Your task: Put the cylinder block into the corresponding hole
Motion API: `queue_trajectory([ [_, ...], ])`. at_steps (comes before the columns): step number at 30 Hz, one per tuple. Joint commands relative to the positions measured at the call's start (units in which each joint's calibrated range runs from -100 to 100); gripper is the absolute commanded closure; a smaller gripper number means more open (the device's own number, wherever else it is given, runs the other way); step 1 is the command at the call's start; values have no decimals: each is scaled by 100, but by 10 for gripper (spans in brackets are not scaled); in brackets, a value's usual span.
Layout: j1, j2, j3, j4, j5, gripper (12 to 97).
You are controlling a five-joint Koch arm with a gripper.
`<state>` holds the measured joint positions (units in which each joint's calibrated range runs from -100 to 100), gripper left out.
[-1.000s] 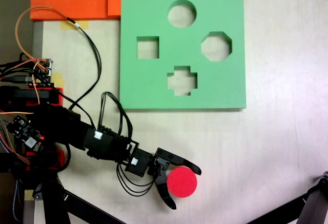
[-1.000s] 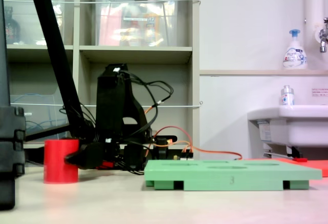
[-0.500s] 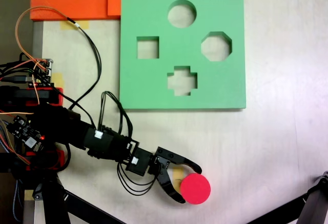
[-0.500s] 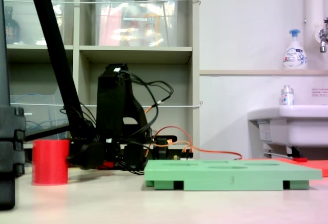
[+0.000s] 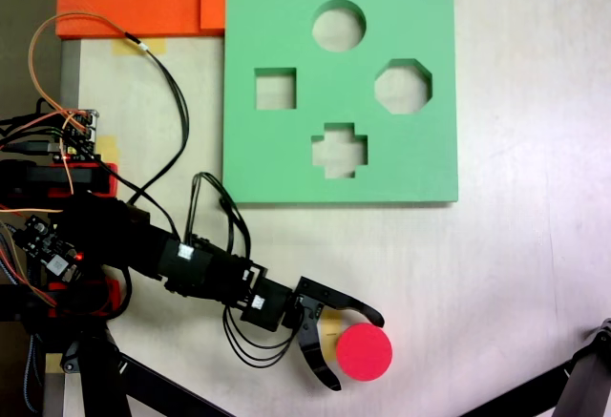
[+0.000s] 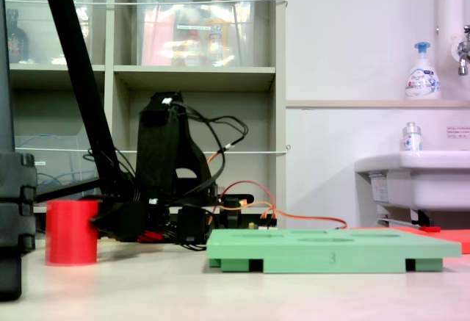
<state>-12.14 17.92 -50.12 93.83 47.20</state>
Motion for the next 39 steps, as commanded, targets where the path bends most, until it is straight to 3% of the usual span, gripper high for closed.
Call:
queue_trajectory([
  [1, -24, 52, 326, 106, 15, 454],
  [13, -39, 429, 905, -144, 24, 464],
  [21, -54, 512, 964, -154, 29, 596],
  [39, -20, -549, 227, -115, 44, 777],
])
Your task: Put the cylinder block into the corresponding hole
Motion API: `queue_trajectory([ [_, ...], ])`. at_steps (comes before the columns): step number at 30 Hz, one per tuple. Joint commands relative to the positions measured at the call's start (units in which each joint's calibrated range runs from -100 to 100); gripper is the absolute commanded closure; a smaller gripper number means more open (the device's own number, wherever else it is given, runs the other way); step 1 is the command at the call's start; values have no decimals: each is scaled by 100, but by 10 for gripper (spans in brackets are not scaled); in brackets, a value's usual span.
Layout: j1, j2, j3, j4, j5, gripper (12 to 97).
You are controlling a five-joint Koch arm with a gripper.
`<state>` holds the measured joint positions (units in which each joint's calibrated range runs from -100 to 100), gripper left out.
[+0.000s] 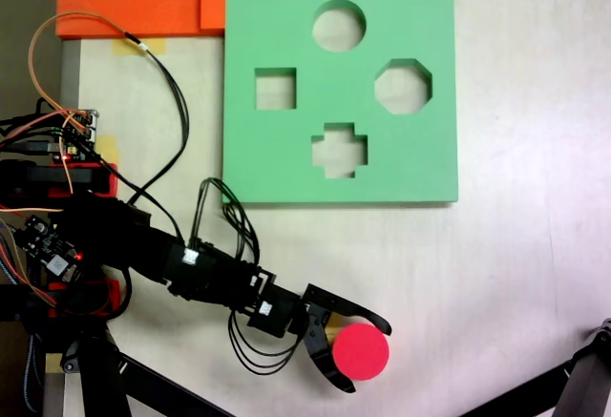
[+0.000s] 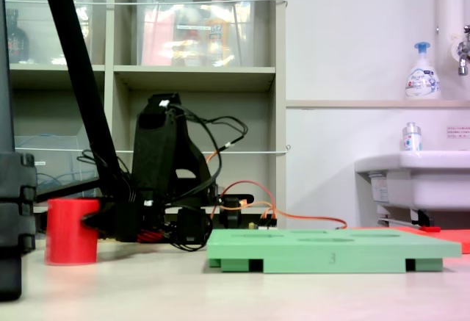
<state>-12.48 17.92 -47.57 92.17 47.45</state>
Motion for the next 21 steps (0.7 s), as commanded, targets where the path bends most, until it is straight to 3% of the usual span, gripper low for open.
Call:
queue_trajectory([
  [1, 39, -856, -158, 42, 24, 777],
  [12, 752, -7029, -1584, -2385, 63, 776],
  [16, 1538, -8887, -1663, -3252, 83, 776],
  [21, 2598, -9097, -1384, -3608, 93, 776],
])
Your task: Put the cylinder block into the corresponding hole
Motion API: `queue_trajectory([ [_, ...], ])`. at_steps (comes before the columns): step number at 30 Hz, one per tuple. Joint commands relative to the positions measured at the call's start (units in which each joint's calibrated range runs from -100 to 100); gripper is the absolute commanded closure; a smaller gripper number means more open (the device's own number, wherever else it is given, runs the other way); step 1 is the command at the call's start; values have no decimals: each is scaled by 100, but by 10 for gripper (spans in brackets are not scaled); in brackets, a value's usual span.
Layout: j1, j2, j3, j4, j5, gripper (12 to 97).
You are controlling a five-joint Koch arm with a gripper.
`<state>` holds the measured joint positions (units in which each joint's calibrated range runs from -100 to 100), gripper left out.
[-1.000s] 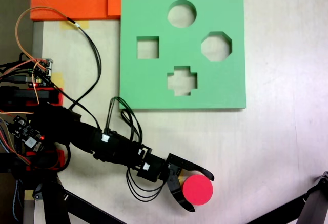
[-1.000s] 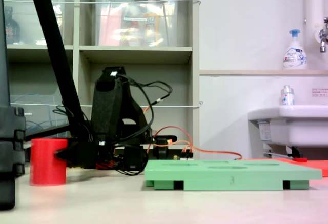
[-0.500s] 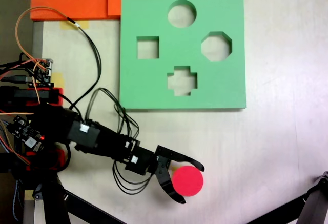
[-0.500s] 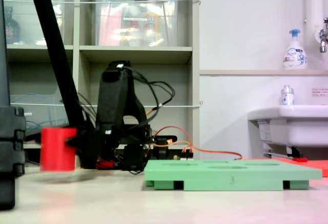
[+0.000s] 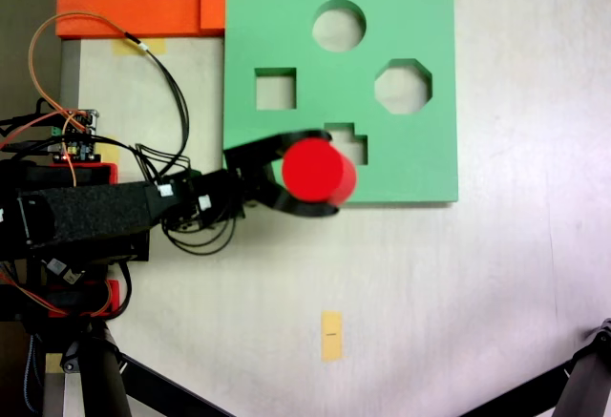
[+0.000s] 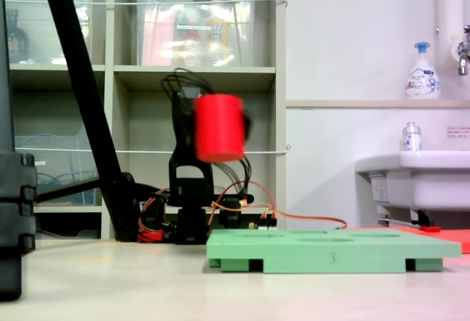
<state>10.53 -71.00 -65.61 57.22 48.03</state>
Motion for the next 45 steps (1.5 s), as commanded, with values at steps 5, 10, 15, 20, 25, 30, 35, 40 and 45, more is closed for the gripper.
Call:
queue_trajectory([
  [5, 938, 913, 1177, -354, 29, 775],
  [10, 1270, 2924, 2353, -344, 20, 771],
  [15, 1455, 4251, 3141, -344, 20, 772],
  [20, 1568, 5019, 3510, -334, 20, 772],
  [25, 1568, 5605, 3799, -306, 15, 772],
  [30, 1568, 6192, 4148, -296, 20, 772],
  [35, 1597, 6890, 4606, -306, 20, 772],
  [40, 1631, 7267, 4826, -334, 20, 771],
  [45, 1636, 7449, 4826, -325, 20, 770],
])
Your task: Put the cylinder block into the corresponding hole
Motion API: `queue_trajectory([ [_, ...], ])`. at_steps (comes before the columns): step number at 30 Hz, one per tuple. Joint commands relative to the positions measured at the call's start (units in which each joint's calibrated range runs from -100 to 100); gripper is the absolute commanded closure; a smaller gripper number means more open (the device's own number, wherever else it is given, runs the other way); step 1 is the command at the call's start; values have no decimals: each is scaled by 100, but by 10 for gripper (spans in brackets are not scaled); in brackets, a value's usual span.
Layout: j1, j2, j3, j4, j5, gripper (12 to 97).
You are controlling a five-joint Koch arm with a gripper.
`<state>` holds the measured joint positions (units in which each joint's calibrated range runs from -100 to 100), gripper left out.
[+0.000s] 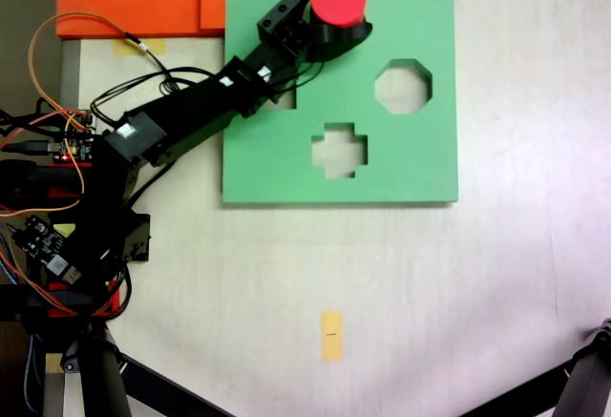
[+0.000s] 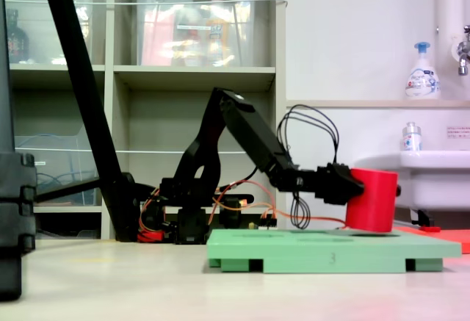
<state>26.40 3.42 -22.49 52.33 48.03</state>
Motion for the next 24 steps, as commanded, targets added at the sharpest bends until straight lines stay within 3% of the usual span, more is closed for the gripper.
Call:
queue_trajectory([
  [1, 49, 49, 514, 165, 20, 768],
  [19, 29, 1111, 1052, 165, 20, 754],
  [24, 59, 859, 345, 261, 20, 660],
])
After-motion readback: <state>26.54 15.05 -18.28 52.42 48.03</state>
